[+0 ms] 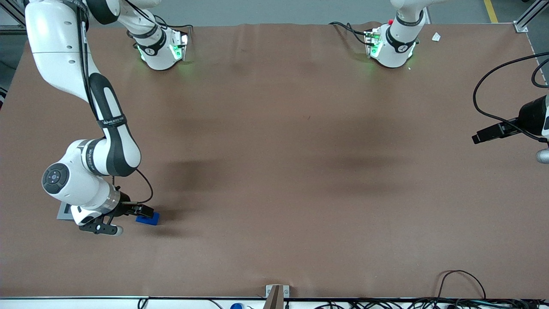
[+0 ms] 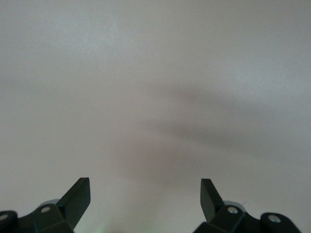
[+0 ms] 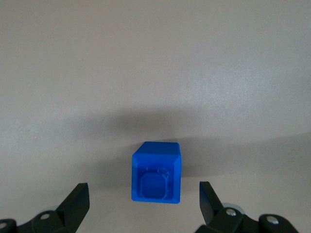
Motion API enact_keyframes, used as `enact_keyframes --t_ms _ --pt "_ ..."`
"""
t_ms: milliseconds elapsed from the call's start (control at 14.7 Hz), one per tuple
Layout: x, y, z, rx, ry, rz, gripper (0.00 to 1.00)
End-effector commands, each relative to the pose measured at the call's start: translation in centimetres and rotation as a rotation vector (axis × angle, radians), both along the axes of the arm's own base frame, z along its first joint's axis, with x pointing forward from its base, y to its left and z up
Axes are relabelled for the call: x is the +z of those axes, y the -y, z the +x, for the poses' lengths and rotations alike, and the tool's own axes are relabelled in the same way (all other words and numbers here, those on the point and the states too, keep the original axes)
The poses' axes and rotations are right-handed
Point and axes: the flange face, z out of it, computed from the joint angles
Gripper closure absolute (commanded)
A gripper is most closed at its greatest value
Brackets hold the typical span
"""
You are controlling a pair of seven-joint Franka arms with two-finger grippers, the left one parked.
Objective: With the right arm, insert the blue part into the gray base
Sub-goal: 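Lower the right gripper around the blue cube and close on it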
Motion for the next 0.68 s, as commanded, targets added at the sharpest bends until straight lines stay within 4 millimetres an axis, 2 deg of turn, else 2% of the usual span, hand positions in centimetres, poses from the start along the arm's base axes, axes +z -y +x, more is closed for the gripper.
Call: enact_keyframes --t_ms 0,272,340,475,611 --pt "-1.27 -0.05 0.84 -0.054 -0.004 0.015 0.0" --pt "-1.89 -0.05 0.84 -0.049 -0.01 0.006 0.01" --pt "-1.99 0.06 0.84 -0.047 -0.009 0.004 0.12" --pt "-1.93 0.2 0.91 -0.039 -0.003 -0.006 0.24" --pt "-2.04 0.65 0.92 -0.041 -0.004 -0.008 0.29"
